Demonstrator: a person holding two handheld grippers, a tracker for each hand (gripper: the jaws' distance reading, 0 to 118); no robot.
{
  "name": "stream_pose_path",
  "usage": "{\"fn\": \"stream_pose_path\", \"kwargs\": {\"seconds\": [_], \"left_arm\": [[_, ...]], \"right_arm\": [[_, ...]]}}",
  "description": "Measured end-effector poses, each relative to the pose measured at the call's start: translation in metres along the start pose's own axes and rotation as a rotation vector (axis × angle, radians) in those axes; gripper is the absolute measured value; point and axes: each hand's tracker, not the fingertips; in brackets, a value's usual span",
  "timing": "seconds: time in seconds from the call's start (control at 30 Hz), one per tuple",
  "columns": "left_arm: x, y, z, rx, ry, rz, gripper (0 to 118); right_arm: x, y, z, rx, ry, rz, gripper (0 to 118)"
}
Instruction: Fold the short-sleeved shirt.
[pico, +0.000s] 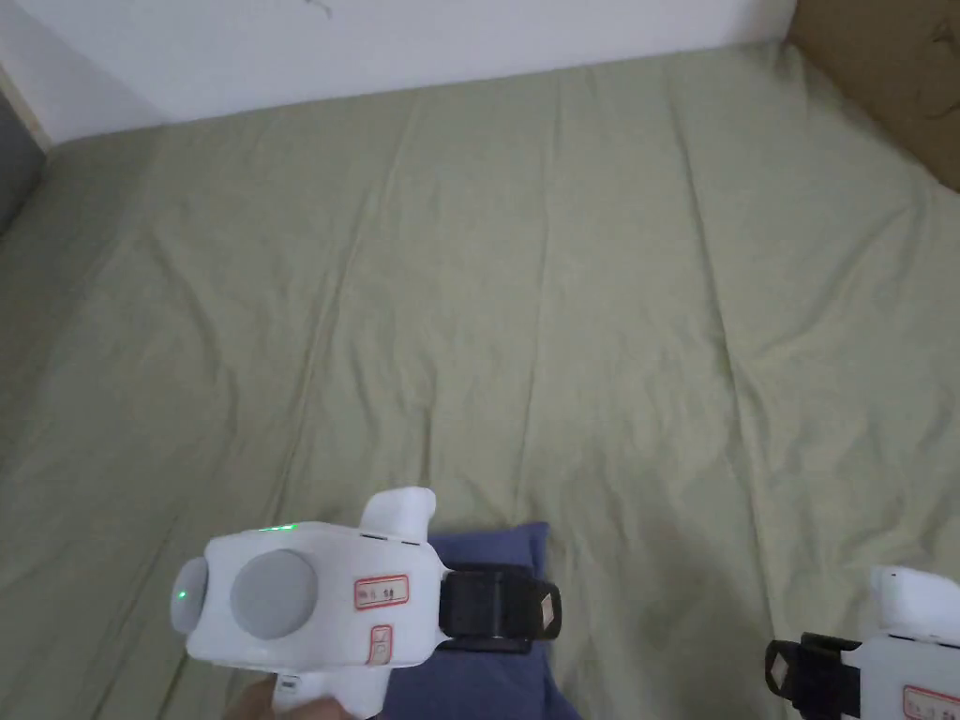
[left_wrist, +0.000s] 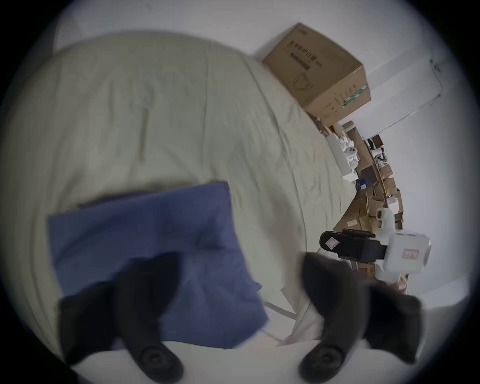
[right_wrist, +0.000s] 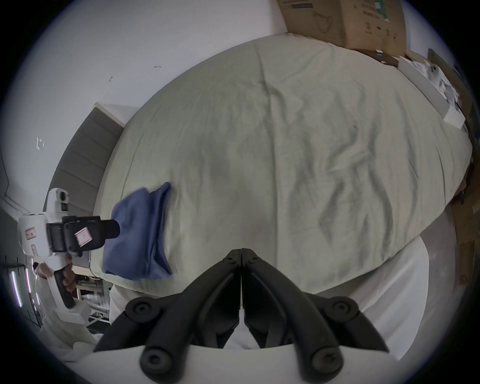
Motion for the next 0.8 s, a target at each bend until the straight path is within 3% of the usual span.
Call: {"fn": "stream_pose_path", "kwargs": {"seconds": [0.13, 0.2, 0.23, 0.27, 0.3, 0.33, 0.37, 0.47, 0.57, 0.73, 0.8], "left_arm": [[-0.001, -0.002, 0.032, 0.075, 0.028, -0.042, 105], [-0.022, -0.003, 0.056, 0.110, 0.015, 0.008, 103], [-0.018, 0.001, 0.056, 0.143, 0.018, 0.034, 96], [-0.027, -0.001, 0.069, 0.191, 0.031, 0.063, 83], [-0.035, -0.006, 0.079, 0.235, 0.055, 0.085, 61], [-0.042, -0.010, 0.086, 0.262, 0.092, 0.093, 29], [-0.043, -0.015, 0.089, 0.280, 0.153, 0.097, 12], [-0.040, -0.013, 0.085, 0.236, 0.216, 0.101, 6], [-0.036, -0.022, 0.071, 0.185, 0.136, 0.139, 4], [-0.039, -0.046, 0.014, 0.077, 0.033, 0.082, 3], [-0.012, -0.046, -0.010, 0.044, 0.024, 0.062, 2]], "right_arm": [[0.004, -0.003, 0.002, -0.002, -0.015, -0.011, 1], [0.004, -0.002, 0.000, -0.009, -0.013, -0.017, 1], [0.003, -0.002, -0.002, -0.012, -0.013, -0.017, 1], [0.001, -0.001, -0.003, -0.015, -0.013, -0.012, 1], [-0.001, -0.001, -0.004, -0.018, -0.012, -0.005, 1], [-0.003, -0.001, -0.005, -0.019, -0.010, 0.000, 1], [-0.005, -0.001, -0.007, -0.022, -0.005, 0.004, 1], [-0.011, -0.001, -0.012, -0.035, 0.004, 0.019, 1], [-0.015, -0.002, -0.016, -0.049, 0.005, 0.034, 1], [-0.014, -0.002, -0.013, -0.051, -0.001, 0.037, 1], [-0.012, -0.002, -0.010, -0.046, -0.006, 0.034, 1]]}}
